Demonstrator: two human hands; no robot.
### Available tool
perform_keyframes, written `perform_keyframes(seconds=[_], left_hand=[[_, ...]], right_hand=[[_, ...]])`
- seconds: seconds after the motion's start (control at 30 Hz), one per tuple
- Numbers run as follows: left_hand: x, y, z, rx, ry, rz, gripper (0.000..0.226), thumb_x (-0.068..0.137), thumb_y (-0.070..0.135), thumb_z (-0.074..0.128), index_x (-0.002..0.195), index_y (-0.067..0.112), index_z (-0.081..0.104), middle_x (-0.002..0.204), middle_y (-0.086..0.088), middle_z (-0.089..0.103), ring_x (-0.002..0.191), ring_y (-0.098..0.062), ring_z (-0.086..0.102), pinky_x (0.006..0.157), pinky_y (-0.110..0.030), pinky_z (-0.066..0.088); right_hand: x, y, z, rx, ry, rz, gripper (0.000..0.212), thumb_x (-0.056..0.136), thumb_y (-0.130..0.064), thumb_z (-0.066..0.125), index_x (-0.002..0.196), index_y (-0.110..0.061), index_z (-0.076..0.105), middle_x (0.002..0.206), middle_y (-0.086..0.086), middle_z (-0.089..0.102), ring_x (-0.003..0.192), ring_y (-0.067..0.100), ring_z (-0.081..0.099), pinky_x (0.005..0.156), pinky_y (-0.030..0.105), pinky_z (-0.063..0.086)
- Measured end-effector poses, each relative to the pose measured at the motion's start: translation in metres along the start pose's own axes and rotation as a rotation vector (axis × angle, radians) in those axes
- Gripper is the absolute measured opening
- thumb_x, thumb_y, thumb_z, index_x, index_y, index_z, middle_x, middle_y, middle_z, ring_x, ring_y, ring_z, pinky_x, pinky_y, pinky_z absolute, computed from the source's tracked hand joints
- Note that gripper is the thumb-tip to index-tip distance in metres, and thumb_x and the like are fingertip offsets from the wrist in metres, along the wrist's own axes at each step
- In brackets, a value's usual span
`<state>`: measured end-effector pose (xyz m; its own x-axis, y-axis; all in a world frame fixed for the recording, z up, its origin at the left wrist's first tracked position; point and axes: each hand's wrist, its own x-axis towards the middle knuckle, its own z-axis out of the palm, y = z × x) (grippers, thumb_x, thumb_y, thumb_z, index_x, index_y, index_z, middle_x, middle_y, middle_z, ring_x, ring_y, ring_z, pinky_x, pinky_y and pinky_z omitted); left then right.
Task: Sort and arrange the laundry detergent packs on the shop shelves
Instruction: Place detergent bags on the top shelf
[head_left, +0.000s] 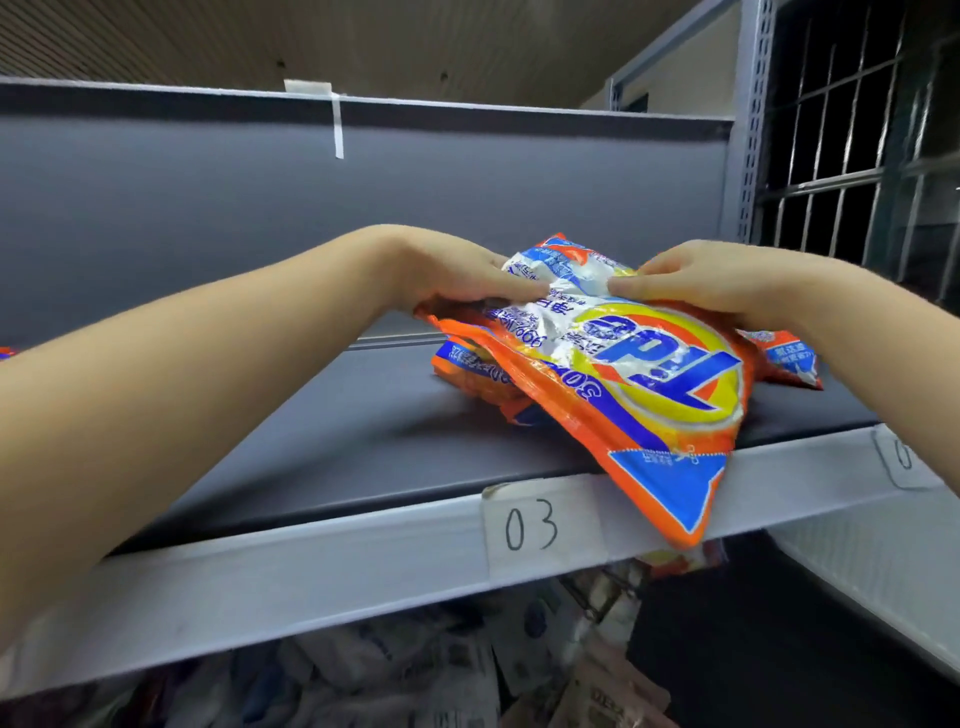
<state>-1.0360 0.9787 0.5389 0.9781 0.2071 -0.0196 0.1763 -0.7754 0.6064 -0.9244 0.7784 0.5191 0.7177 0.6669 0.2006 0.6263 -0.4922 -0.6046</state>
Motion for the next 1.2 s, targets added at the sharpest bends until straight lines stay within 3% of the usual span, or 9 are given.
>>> perform_keyframes(seconds=[0.07,0.4,0.6,0.67,0.77,0.9,1.0,1.1,1.2], left_hand=[[-0.018,0.0,-0.006,-0.071,0.041,0.032,0.027,0.094,0.045,0.05,0.108,0.025,0.06,0.087,0.005,0.074,0.064,-0.01,0.07,0.053,-0.02,0.055],[-0.095,-0.051,-0.073,-0.292,0.495,0.299,0.011,0.099,0.031,0.048,0.097,0.025,0.058,0.07,0.011,0.068,0.044,0.001,0.056,0.033,-0.008,0.033],[-0.138,-0.116,-0.115,-0.501,0.677,0.37,0.013,0.1,0.019,0.046,0.102,0.018,0.059,0.081,0.006,0.073,0.07,-0.009,0.068,0.067,-0.023,0.056],[-0.159,-0.138,-0.131,-0.485,0.706,0.341,0.013,0.099,0.017,0.046,0.103,0.013,0.058,0.081,0.003,0.073,0.066,-0.008,0.068,0.062,-0.021,0.057],[-0.199,-0.174,-0.16,-0.356,0.755,0.215,0.009,0.095,0.025,0.055,0.094,0.018,0.061,0.067,0.005,0.071,0.049,-0.005,0.062,0.045,-0.014,0.046],[-0.245,-0.233,-0.196,-0.256,0.833,0.033,0.018,0.079,0.039,0.069,0.083,0.022,0.071,0.088,-0.013,0.071,0.078,-0.026,0.06,0.076,-0.04,0.045],[-0.272,-0.279,-0.216,-0.211,0.89,-0.076,0.014,0.092,0.024,0.061,0.09,0.013,0.068,0.076,-0.005,0.072,0.066,-0.019,0.064,0.072,-0.032,0.052],[-0.302,-0.324,-0.24,-0.061,0.914,-0.267,0.017,0.091,0.025,0.062,0.08,0.012,0.066,0.053,0.009,0.067,0.044,-0.001,0.06,0.047,-0.013,0.048],[-0.332,-0.362,-0.267,0.106,0.935,-0.445,0.034,0.089,0.035,0.063,0.08,0.002,0.065,0.063,-0.006,0.063,0.052,-0.016,0.055,0.05,-0.025,0.041]], right_hand=[[0.005,-0.015,0.001,0.03,0.003,-0.025,0.048,0.075,-0.059,0.059,0.098,-0.017,0.065,0.084,0.0,0.074,0.078,0.02,0.071,0.069,0.032,0.057],[0.043,-0.097,0.04,0.497,-0.1,-0.259,0.061,0.068,-0.052,0.063,0.111,-0.008,0.065,0.105,0.008,0.072,0.093,0.022,0.067,0.084,0.036,0.055],[0.059,-0.15,0.113,0.939,-0.373,-0.154,0.041,0.068,-0.032,0.07,0.102,-0.011,0.062,0.098,0.007,0.069,0.09,0.019,0.066,0.081,0.035,0.057],[0.062,-0.18,0.135,0.946,-0.351,-0.154,0.034,0.077,-0.027,0.067,0.103,-0.006,0.06,0.097,0.009,0.069,0.084,0.017,0.068,0.076,0.032,0.058],[0.07,-0.228,0.159,0.842,-0.314,-0.188,0.054,0.069,-0.031,0.07,0.113,-0.002,0.056,0.108,0.012,0.068,0.09,0.018,0.068,0.075,0.033,0.059],[0.082,-0.295,0.195,0.71,-0.318,-0.235,0.049,0.076,-0.032,0.069,0.113,-0.003,0.055,0.106,0.009,0.068,0.09,0.016,0.067,0.071,0.03,0.059],[0.097,-0.344,0.234,0.635,-0.343,-0.246,0.046,0.079,-0.03,0.07,0.112,-0.003,0.053,0.102,0.01,0.068,0.083,0.015,0.068,0.071,0.029,0.059],[0.111,-0.391,0.28,0.554,-0.397,-0.251,0.047,0.079,-0.031,0.072,0.111,-0.002,0.053,0.093,0.008,0.069,0.078,0.017,0.067,0.069,0.03,0.059],[0.121,-0.439,0.321,0.551,-0.472,-0.266,0.037,0.081,-0.026,0.071,0.101,-0.001,0.054,0.086,0.01,0.068,0.072,0.018,0.066,0.06,0.029,0.059]])
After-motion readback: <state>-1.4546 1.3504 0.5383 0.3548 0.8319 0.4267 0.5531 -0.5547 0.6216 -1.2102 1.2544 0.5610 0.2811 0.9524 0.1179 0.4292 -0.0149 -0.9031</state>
